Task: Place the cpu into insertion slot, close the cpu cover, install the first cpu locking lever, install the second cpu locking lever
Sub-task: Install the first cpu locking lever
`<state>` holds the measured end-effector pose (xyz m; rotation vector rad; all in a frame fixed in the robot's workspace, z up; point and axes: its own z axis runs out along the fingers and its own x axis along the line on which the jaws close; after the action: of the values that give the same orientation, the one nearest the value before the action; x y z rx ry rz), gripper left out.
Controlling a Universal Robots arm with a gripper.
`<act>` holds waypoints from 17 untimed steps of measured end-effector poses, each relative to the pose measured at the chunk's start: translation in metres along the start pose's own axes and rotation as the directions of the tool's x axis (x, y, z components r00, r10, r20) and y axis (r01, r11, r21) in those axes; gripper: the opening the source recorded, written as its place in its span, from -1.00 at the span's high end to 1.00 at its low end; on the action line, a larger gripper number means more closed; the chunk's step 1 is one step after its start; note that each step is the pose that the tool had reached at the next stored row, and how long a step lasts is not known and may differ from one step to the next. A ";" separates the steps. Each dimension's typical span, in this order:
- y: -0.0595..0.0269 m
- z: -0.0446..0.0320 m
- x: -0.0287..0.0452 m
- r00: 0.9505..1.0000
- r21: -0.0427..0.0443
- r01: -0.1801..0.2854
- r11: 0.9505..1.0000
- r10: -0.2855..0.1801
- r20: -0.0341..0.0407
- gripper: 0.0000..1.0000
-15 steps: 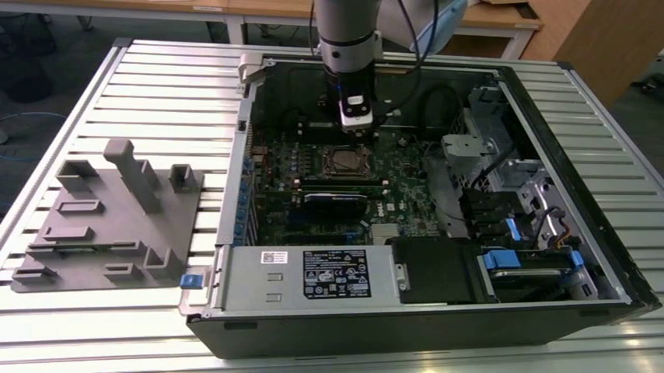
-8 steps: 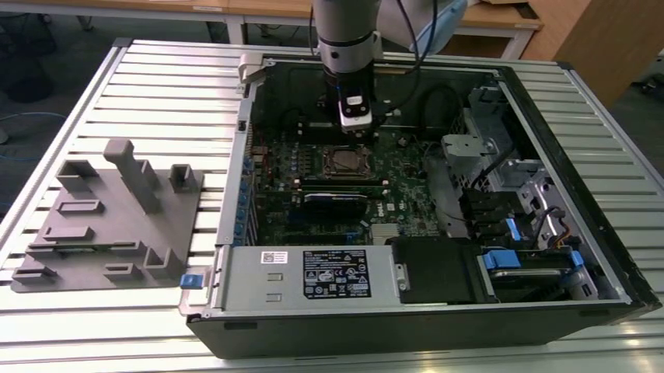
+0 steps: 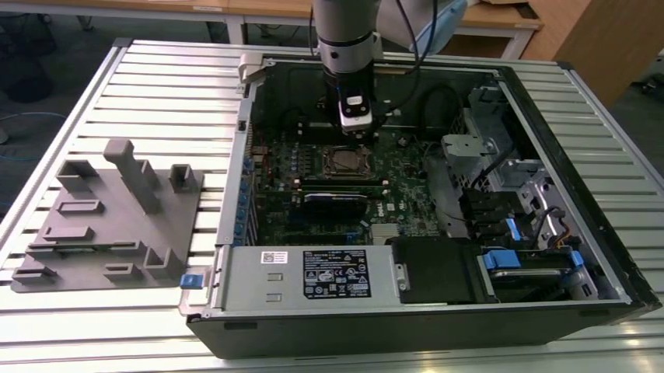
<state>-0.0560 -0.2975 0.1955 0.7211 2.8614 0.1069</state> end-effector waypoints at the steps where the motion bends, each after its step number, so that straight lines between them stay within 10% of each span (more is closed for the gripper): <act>1: 0.0000 0.0000 0.0000 1.000 0.000 0.000 1.000 0.000 0.000 0.79; 17: 0.0011 -0.0073 -0.0010 1.000 -0.003 -0.001 1.000 0.001 0.006 0.79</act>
<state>-0.0560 -0.2971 0.2029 0.7210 2.8548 0.1098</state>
